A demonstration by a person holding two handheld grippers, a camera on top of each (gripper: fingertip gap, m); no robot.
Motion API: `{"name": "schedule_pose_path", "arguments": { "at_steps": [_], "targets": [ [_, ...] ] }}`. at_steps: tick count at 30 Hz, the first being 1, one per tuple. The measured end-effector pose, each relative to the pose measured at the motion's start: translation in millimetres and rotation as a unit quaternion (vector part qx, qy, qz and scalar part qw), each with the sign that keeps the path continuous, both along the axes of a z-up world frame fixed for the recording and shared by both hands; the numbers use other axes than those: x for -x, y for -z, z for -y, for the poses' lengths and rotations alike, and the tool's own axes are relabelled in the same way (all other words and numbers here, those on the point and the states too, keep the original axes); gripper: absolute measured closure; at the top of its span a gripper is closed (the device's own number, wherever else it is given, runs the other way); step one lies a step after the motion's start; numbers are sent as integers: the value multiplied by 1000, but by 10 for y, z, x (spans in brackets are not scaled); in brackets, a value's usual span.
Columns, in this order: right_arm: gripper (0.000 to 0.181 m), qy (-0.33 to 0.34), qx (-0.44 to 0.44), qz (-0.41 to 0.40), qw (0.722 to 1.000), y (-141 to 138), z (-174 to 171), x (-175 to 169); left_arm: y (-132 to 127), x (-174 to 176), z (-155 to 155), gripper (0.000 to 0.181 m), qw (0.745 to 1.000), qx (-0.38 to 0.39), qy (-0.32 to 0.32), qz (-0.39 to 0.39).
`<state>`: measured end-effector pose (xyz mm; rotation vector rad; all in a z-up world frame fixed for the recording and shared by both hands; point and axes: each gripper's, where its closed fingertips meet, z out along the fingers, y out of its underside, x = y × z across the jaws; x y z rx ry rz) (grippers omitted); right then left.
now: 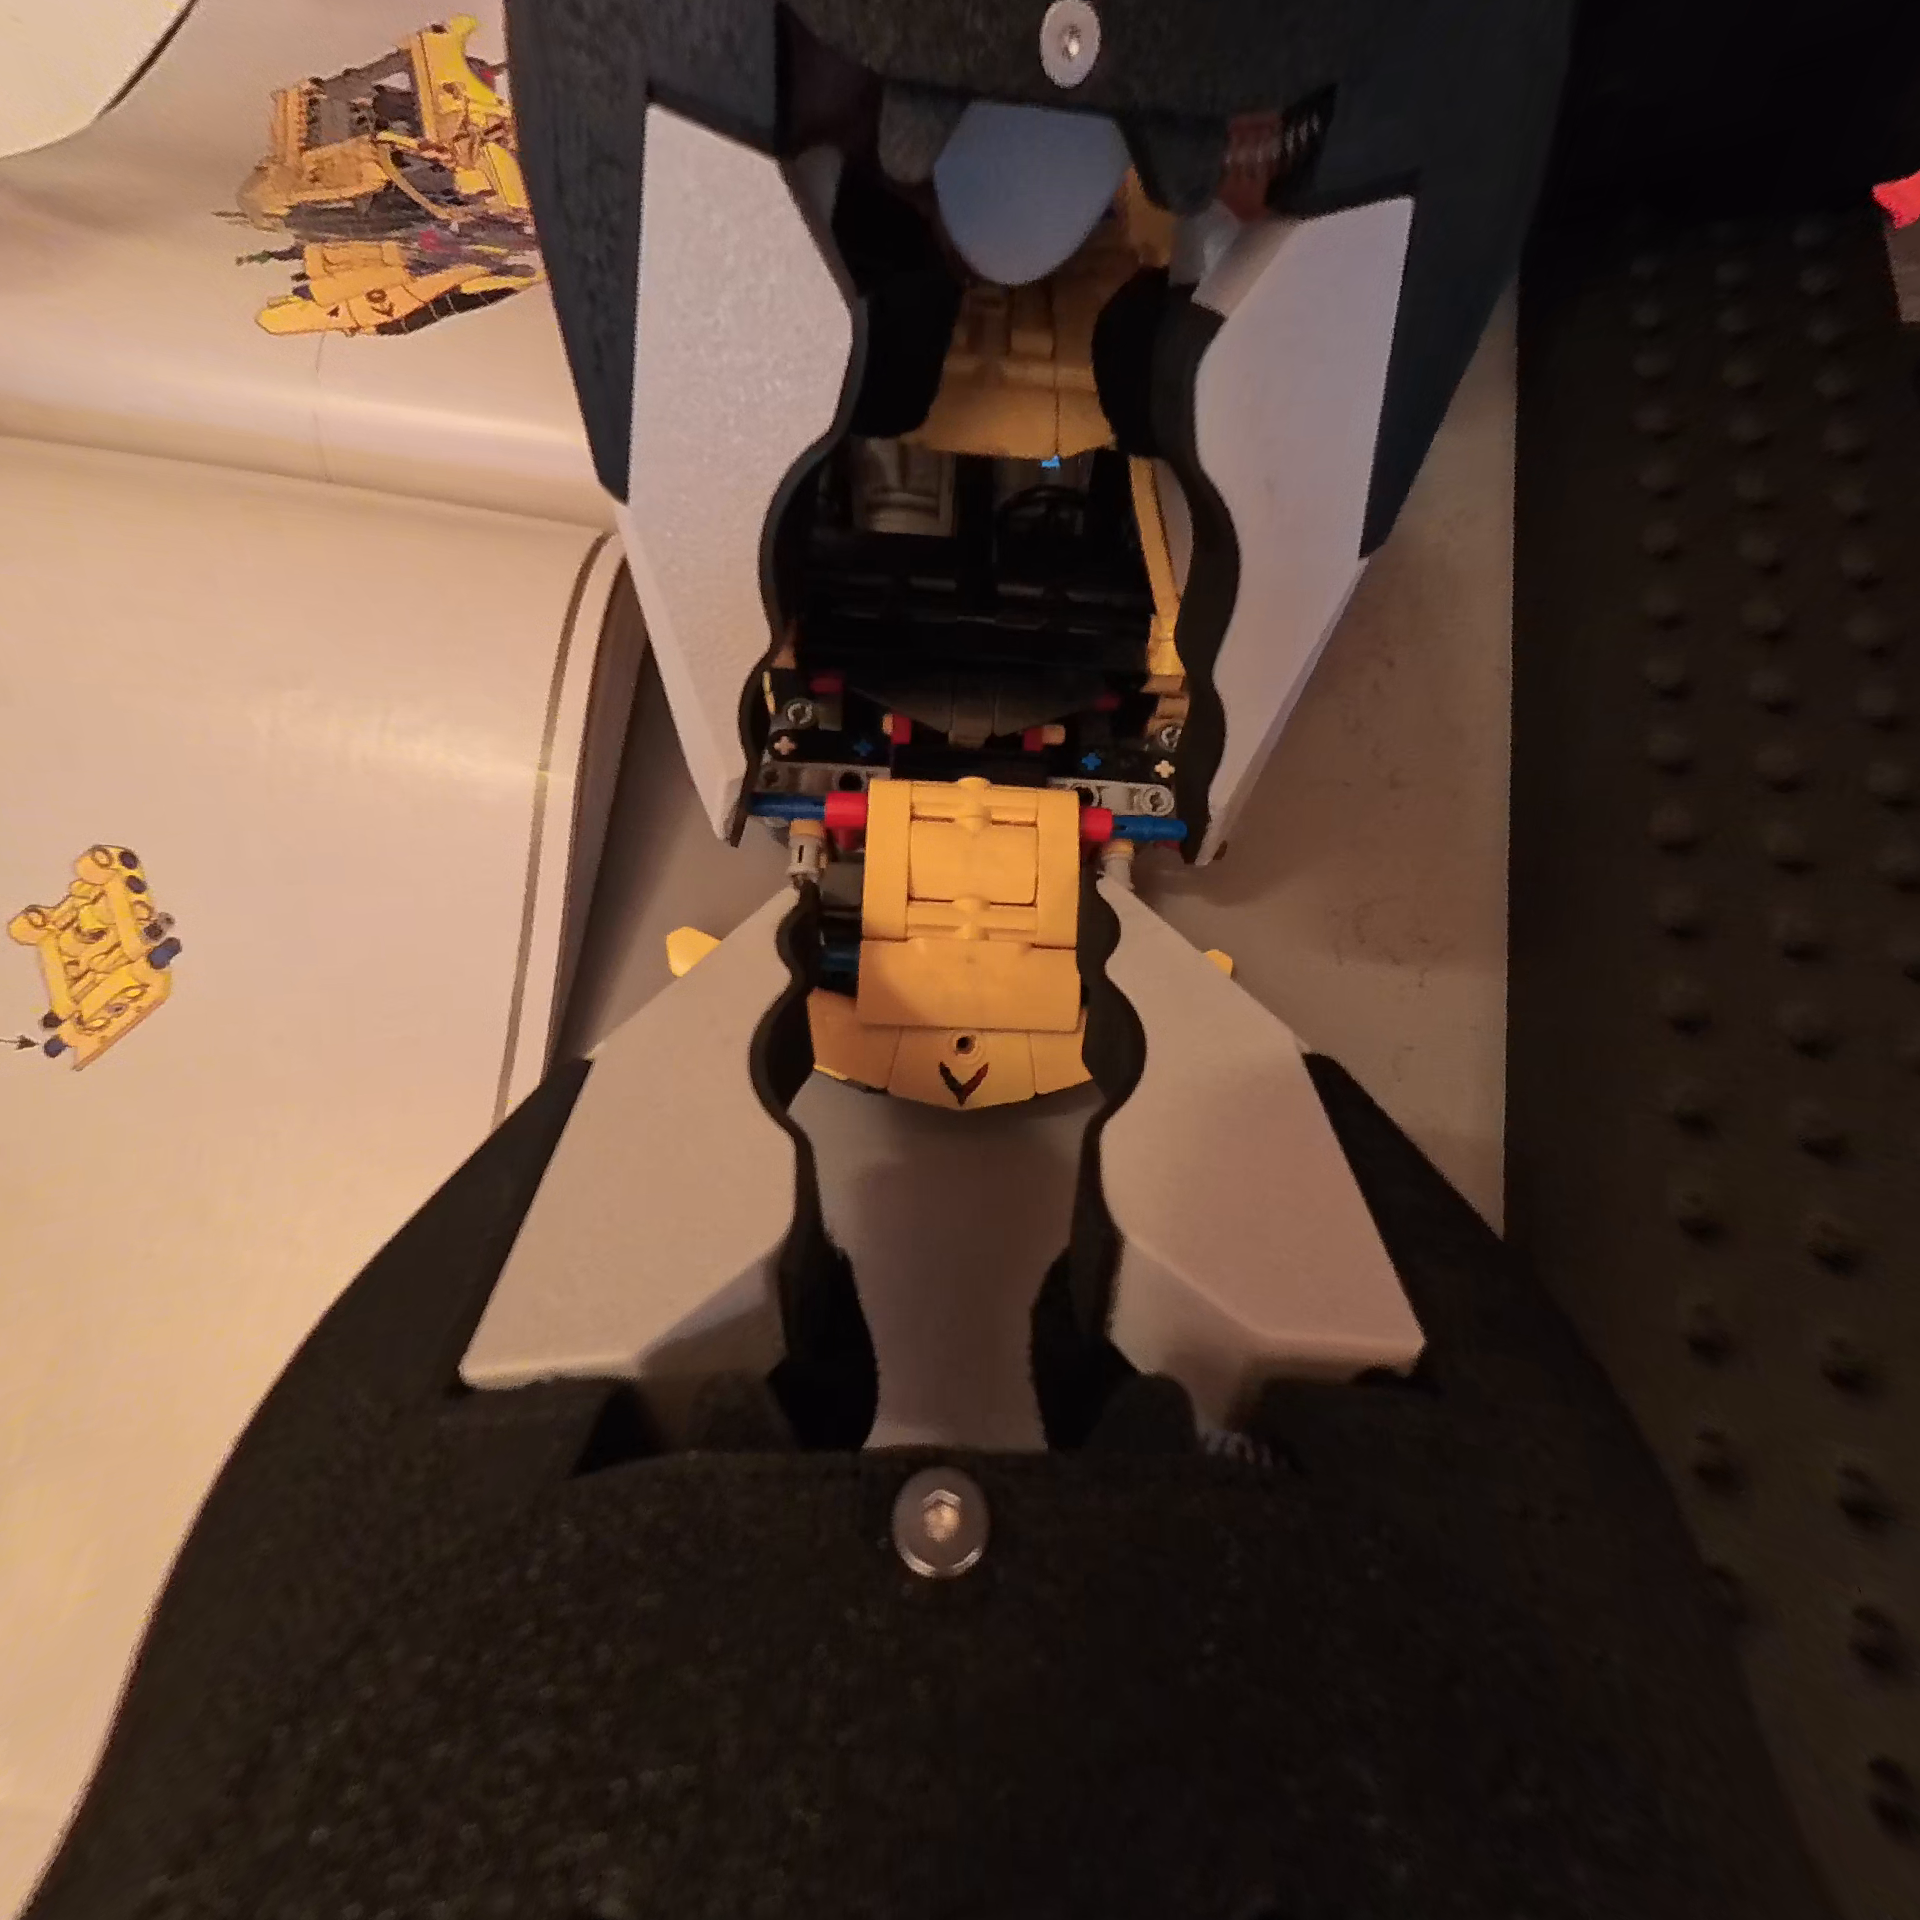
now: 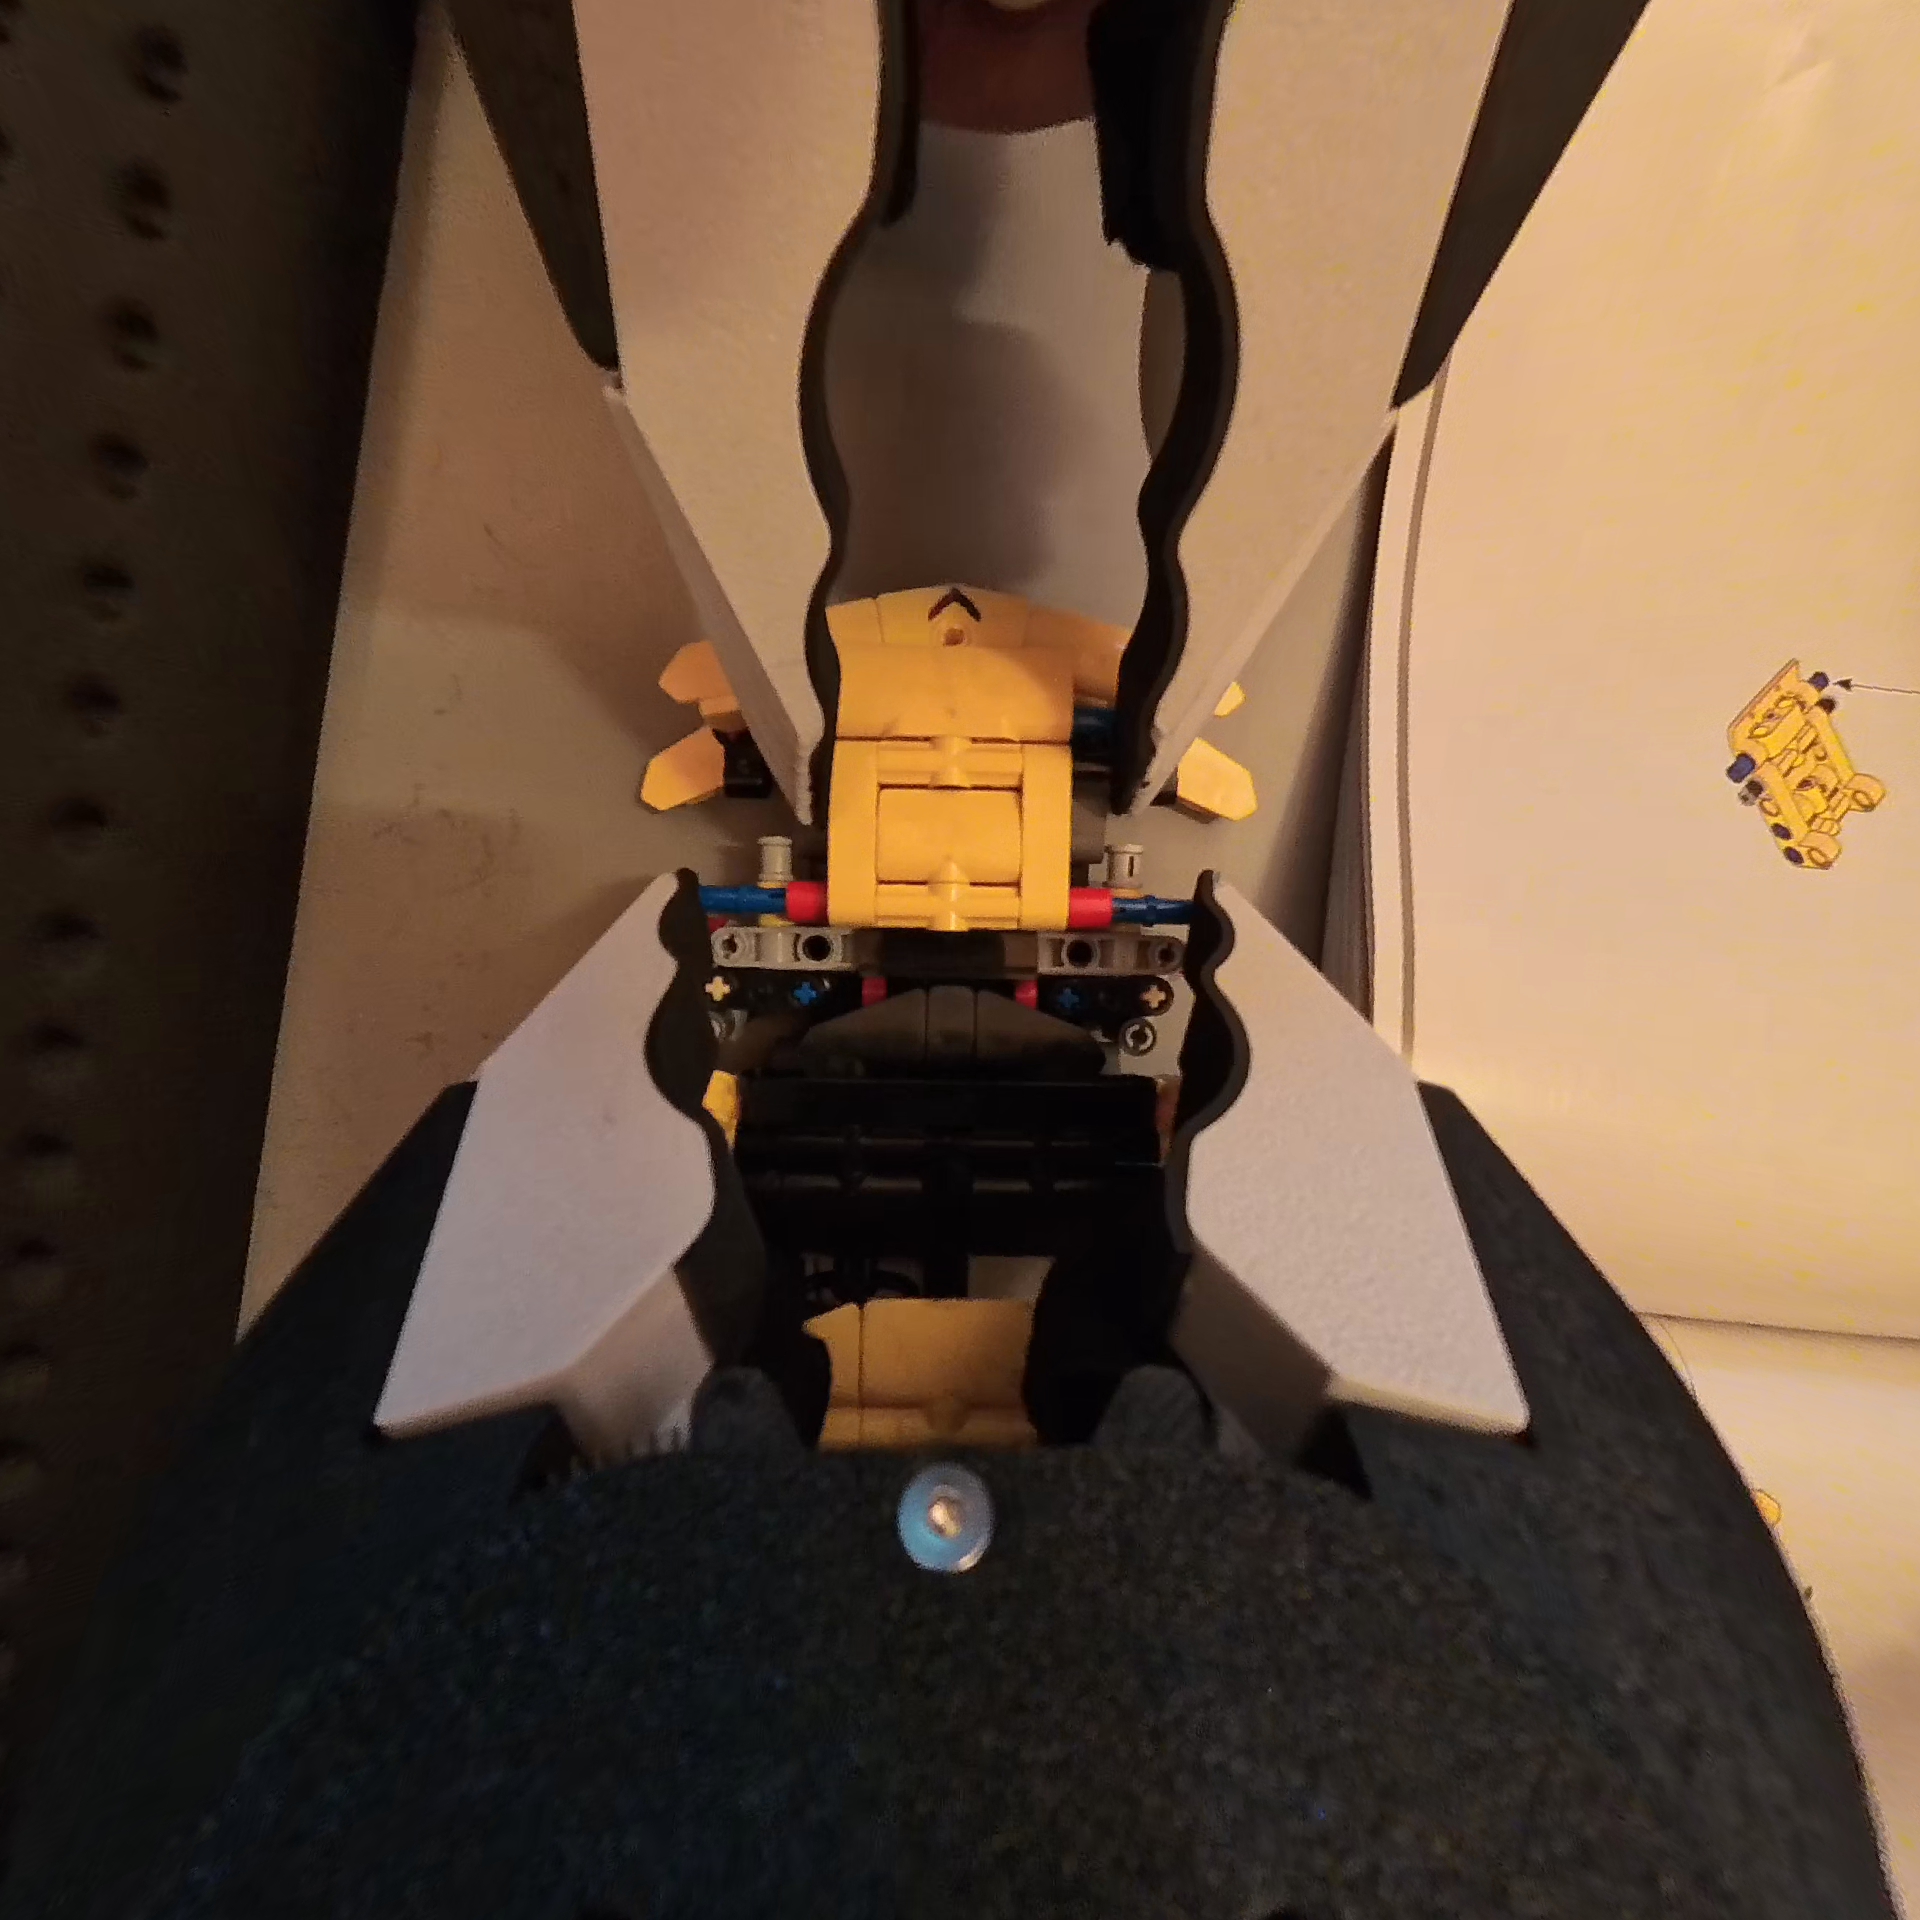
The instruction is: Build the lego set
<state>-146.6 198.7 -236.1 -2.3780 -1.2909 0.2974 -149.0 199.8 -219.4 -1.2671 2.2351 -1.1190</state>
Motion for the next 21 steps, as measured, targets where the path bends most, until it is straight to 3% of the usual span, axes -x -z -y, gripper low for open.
{"name": "schedule_pose_path", "arguments": {
  "at_steps": [4,8,10,14,15,17,19,21],
  "targets": [
    [89,-9,-11,3,1000,-12,7,4,-7,4,2,132,1000,-4,3,0],
    [91,-14,-52,-53,997,-212,-11,48,-11,11,-5,132,1000,10,2,-3],
    [101,-6,-32,-71,997,-232,14,46,-11,9,-7,132,1000,12,1,-2],
    [102,2,-24,-60,998,-220,-4,42,-11,8,-10,132,1000,10,0,-2],
    [106,6,-25,-63,998,-247,-20,44,-11,8,-11,132,1000,9,0,-2],
    [152,-5,-48,-94,994,-413,-35,95,-12,5,-11,132,1000,9,0,-2],
    [146,5,-60,-78,995,-443,-62,47,-12,5,-10,132,1000,10,0,-1],
    [136,-2,-38,-20,999,-300,-22,-33,-10,5,-11,132,1000,10,0,-1]
  ]
}}
